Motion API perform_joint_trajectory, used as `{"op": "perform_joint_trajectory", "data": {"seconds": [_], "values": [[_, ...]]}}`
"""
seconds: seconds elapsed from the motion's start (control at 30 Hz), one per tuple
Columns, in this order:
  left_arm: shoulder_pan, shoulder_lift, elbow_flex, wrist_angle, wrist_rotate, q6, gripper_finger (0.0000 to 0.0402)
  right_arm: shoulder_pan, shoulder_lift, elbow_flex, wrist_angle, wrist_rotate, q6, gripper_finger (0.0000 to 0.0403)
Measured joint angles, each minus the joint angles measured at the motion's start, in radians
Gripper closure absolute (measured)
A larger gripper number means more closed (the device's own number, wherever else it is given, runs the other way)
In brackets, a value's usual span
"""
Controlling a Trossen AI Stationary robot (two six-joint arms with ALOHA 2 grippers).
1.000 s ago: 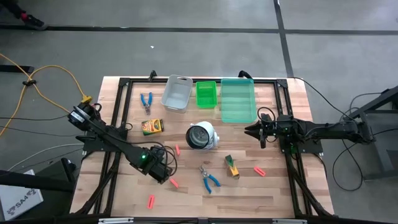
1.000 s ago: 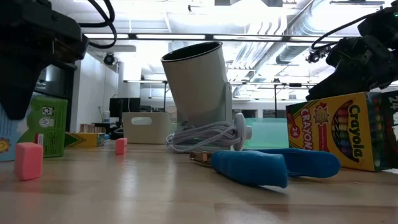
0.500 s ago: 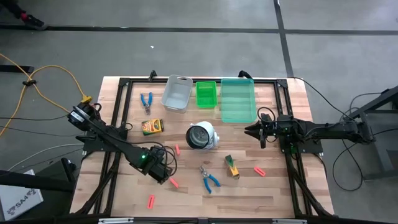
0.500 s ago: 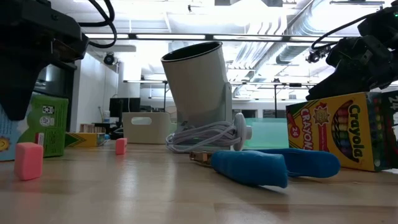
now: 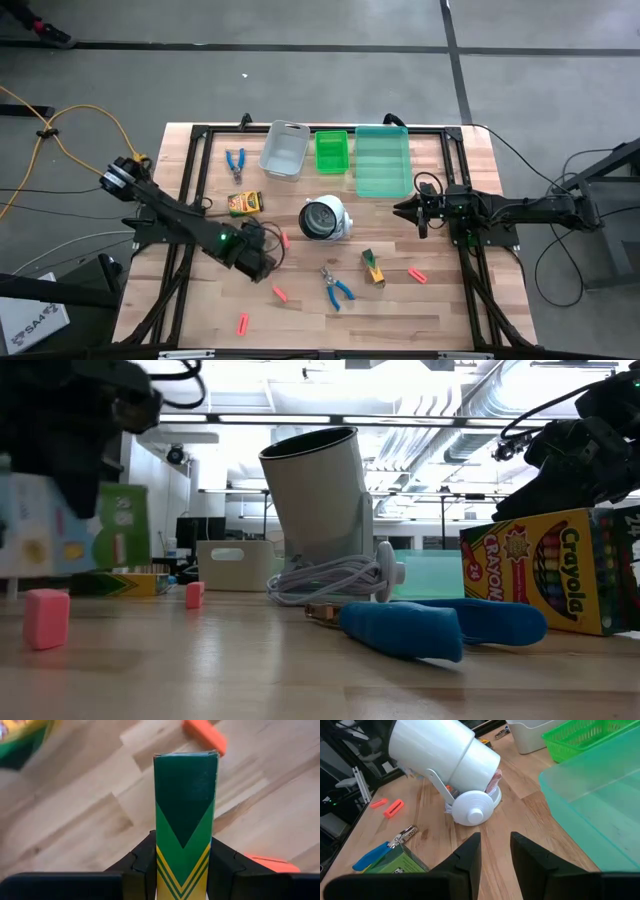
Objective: Pick & Place School Supplies
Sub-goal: Put the yellow crayon box into the blue bin
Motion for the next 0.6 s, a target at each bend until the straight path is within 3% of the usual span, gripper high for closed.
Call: {"op": "perform_joint_trajectory", "data": {"seconds": [0.3,0.6], "values": [[0.211,-0.121,0.000,-0.045,-0.004,0.337,0.0294,0.000,0.000,0.000,0.000,0.000,0.000,0.0310],[0.503,-0.227,0.001,-0.022,0.006,0.703,0.0294,0.000,0.000,0.000,0.000,0.000,0.000,0.0310]]}}
